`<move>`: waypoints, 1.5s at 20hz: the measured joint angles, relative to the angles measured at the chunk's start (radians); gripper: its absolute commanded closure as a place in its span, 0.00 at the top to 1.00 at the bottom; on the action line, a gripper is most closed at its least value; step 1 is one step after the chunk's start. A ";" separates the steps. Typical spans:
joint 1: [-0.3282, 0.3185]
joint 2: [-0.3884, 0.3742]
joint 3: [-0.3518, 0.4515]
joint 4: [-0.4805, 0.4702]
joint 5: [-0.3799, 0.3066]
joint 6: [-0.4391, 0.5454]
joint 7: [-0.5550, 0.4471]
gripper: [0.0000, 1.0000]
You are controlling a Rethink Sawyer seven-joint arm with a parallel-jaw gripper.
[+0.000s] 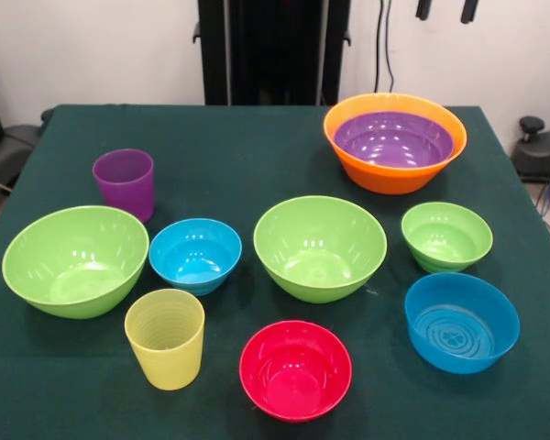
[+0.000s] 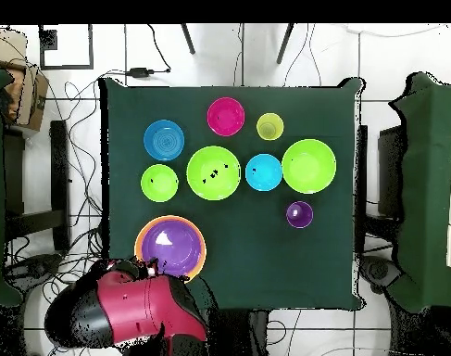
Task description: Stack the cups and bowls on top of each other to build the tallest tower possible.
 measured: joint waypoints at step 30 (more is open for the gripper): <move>-0.163 0.204 0.098 -0.182 0.004 -0.021 0.000 1.00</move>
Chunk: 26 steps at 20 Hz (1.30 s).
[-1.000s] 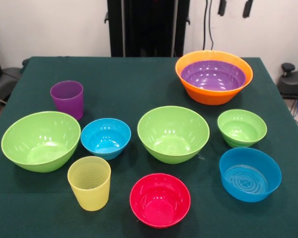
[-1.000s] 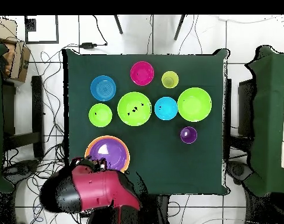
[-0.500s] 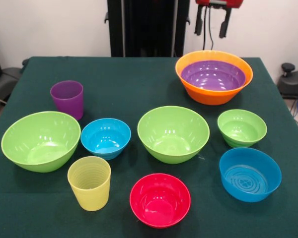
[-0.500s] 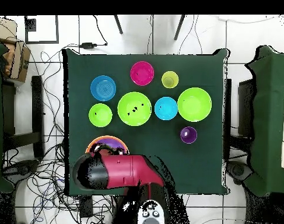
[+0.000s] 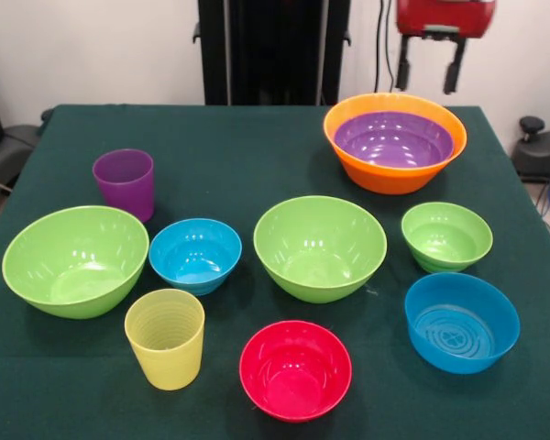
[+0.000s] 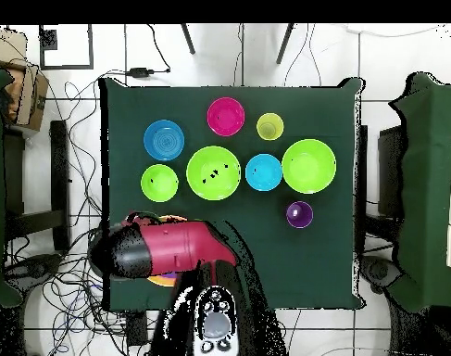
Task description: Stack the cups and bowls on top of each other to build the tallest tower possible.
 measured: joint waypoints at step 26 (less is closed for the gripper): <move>0.107 0.330 0.035 -0.592 0.000 0.269 0.000 1.00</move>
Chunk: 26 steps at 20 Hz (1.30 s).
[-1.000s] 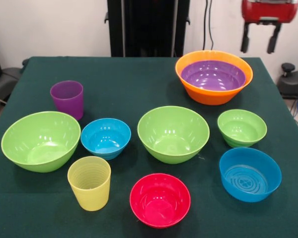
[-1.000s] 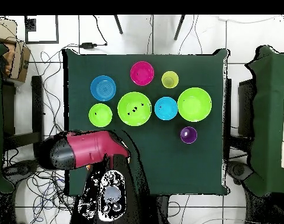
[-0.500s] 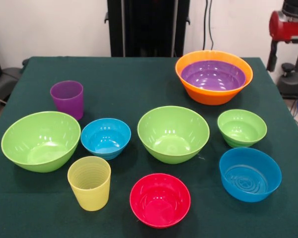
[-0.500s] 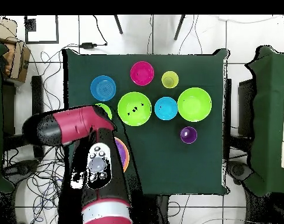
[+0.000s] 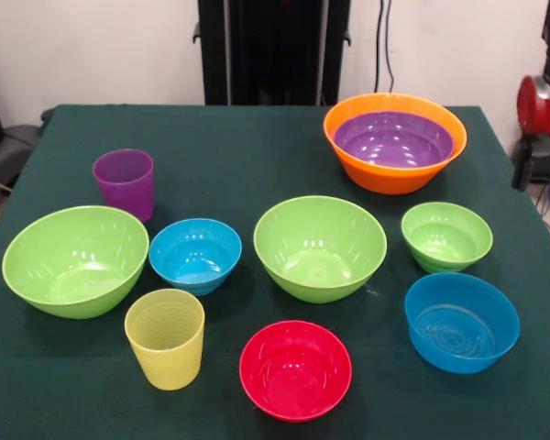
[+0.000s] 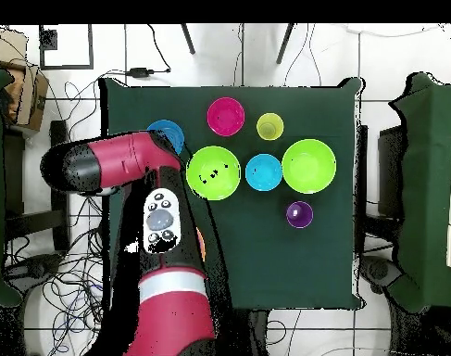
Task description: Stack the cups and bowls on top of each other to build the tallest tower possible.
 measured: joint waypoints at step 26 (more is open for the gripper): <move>-0.072 0.082 0.023 -0.170 -0.001 0.058 0.000 1.00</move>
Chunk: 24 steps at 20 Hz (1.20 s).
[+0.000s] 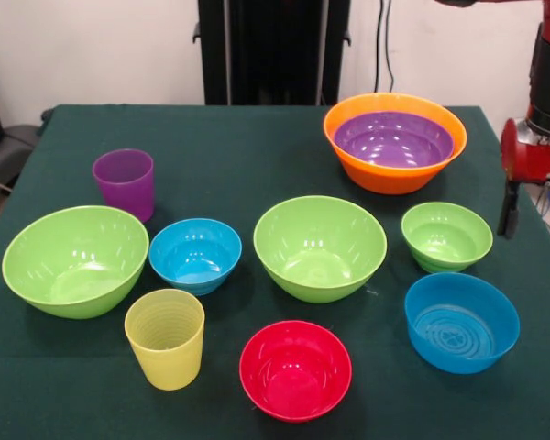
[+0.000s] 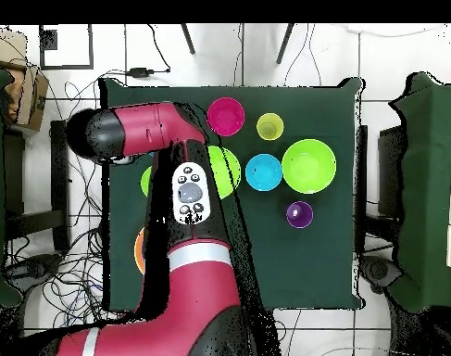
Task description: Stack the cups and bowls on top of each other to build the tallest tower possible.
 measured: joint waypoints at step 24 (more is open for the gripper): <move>-0.087 -0.017 0.052 0.084 -0.040 -0.080 0.000 1.00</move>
